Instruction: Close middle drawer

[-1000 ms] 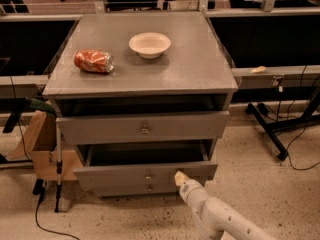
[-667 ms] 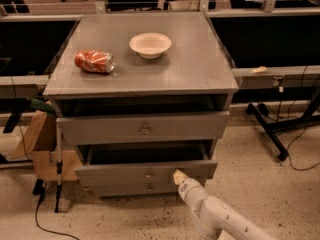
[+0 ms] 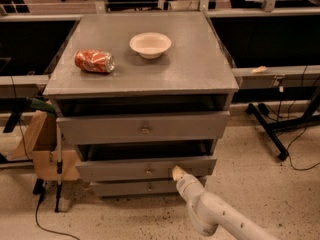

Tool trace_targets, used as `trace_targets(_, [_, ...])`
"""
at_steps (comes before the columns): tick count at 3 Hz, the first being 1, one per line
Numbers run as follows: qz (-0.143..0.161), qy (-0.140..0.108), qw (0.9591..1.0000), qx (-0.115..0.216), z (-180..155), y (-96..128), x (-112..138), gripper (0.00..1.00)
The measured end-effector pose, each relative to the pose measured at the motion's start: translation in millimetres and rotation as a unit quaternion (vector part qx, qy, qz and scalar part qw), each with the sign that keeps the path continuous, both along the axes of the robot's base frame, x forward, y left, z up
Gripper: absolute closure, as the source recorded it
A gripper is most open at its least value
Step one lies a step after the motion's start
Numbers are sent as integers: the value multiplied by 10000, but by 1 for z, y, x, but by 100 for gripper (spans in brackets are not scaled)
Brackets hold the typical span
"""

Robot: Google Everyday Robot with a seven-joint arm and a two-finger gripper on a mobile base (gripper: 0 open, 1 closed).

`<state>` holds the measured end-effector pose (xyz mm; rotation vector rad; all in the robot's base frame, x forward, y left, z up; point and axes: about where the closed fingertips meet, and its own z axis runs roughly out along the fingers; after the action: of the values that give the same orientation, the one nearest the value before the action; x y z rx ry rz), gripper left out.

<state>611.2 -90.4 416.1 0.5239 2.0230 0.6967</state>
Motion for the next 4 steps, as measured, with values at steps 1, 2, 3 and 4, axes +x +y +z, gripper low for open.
trace_targets(1, [-36, -45, 10000, 0, 1, 4, 11, 100])
trace_targets(2, [-77, -104, 9999, -1, 3, 11, 27, 100])
trace_targets(3, [-147, -150, 9998, 35, 3, 15, 41, 100])
trace_targets(4, [-148, -150, 9998, 35, 3, 15, 39, 100])
